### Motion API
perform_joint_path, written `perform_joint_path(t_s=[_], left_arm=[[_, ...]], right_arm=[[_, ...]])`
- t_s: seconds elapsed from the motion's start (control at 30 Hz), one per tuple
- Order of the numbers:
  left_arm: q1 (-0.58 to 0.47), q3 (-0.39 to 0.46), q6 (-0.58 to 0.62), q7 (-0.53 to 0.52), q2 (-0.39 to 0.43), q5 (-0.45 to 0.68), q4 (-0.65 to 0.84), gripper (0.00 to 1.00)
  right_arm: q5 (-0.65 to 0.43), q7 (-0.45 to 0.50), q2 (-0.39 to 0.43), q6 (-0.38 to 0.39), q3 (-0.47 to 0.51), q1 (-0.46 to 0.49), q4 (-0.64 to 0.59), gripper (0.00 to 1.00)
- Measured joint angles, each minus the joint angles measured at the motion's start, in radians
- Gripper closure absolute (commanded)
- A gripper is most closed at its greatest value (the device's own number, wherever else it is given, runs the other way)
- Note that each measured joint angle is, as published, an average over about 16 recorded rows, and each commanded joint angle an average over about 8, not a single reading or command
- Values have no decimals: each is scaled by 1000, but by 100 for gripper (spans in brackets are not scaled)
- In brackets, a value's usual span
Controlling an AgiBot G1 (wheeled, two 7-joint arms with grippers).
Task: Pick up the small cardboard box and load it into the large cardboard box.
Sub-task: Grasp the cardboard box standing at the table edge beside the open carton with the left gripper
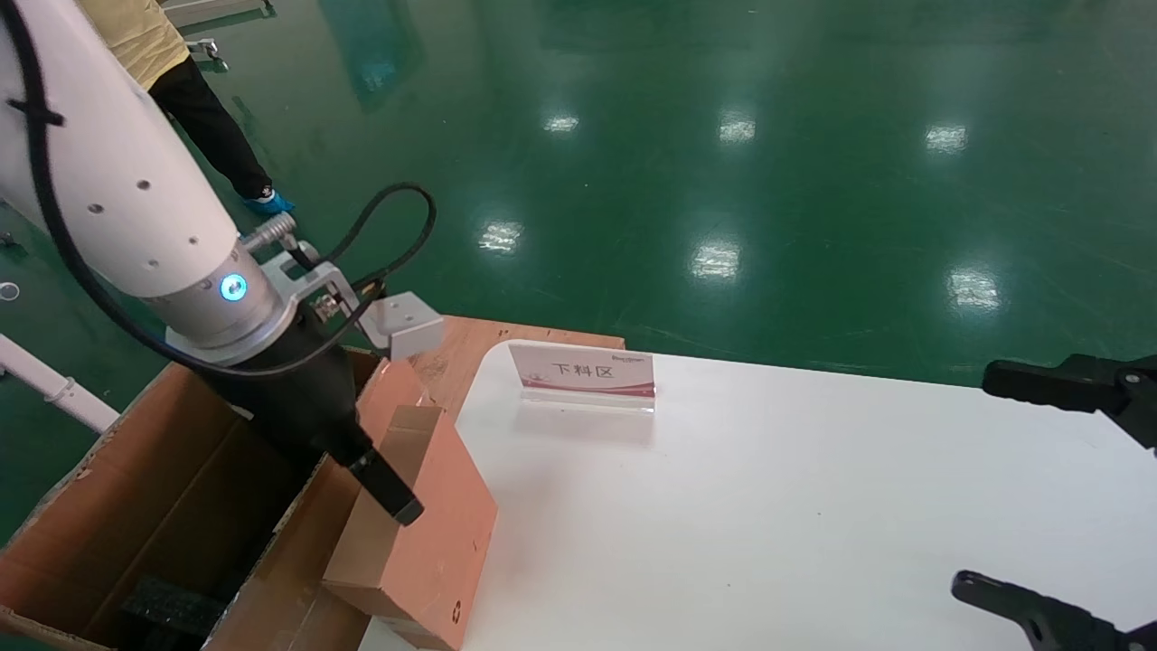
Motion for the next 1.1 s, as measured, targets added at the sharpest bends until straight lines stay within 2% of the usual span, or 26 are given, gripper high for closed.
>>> perform_joint_path(t_s=[0.17,0.37,1.1], left_arm=[[-18,80,-14,-36,24,-21,0,0],[-26,133,-34,-60,33,-39,1,0],[-9,183,-89,-51,19,-68,1,0]], right_arm=[[0,0,0,0,0,0,0,0],[1,0,0,0,-1,0,0,0],[2,-1,1,1,-2,0,0,0]])
